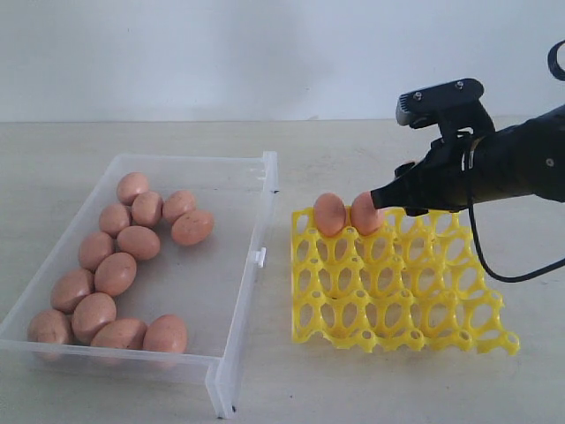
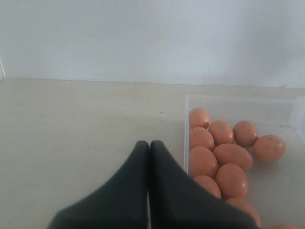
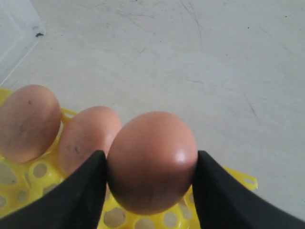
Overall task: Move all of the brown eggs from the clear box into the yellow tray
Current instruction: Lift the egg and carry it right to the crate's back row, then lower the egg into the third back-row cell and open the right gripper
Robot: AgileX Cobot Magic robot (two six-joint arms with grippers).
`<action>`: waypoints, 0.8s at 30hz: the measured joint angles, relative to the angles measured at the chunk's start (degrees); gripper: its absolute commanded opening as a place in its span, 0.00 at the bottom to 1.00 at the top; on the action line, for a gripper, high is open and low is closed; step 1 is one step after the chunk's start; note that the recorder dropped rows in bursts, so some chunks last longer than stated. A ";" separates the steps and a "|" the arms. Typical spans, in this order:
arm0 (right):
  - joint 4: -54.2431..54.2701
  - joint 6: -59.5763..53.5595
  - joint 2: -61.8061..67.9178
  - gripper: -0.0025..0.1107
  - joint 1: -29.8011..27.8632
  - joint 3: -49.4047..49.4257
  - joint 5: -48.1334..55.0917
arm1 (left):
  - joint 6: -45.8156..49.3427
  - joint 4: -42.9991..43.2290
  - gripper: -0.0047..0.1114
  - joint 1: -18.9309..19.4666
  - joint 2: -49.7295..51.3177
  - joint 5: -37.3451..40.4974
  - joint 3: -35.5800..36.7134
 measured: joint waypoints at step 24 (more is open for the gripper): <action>0.84 0.45 2.35 0.26 0.33 0.00 1.09 | 0.00 0.00 0.00 0.00 0.00 0.00 0.00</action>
